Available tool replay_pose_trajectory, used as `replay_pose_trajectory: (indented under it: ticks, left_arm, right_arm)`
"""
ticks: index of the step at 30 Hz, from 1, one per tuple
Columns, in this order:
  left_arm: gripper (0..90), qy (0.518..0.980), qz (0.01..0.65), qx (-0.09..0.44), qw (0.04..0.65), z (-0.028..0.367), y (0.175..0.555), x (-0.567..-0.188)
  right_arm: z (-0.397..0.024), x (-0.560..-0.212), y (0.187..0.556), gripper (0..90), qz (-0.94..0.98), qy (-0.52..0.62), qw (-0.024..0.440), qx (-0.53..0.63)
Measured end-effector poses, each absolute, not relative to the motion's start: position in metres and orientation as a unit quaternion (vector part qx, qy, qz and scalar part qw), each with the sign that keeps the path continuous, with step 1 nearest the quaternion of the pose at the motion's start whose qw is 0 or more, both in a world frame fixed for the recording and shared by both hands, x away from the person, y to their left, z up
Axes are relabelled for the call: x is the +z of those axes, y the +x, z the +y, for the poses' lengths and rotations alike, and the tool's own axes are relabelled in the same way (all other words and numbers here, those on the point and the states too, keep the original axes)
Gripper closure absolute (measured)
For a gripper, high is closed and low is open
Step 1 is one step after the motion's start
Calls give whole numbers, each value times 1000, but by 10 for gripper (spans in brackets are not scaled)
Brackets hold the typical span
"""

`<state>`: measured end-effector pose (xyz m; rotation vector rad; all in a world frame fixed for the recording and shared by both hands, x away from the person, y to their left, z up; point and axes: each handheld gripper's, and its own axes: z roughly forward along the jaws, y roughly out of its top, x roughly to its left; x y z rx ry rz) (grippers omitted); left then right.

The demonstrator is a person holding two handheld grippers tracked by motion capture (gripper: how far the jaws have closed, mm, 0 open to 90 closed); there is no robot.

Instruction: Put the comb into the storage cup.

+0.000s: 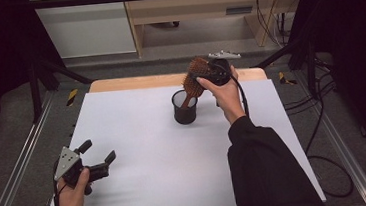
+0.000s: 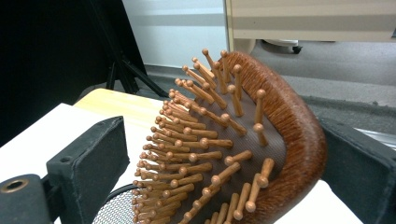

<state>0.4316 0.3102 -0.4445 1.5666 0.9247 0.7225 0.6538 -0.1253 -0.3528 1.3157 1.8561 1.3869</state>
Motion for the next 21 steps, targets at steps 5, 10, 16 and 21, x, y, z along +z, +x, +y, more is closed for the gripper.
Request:
replay_pose_trajectory:
  ticks: [5, 10, 16, 21]
  left_arm:
    - [26, 664, 392, 306, 558, 311, 431, -444]
    - [22, 663, 394, 307, 558, 311, 431, -444]
    - [18, 656, 398, 309, 562, 313, 431, -444]
    - [17, 656, 401, 307, 561, 312, 431, -444]
  right_arm:
    - [-124, -350, 652, 60, 676, 477, 238, 509]
    - [-124, -347, 649, 92, 679, 468, 242, 511]
    - [-124, -343, 646, 69, 677, 464, 245, 517]
    - [-125, -340, 641, 63, 671, 461, 249, 524]
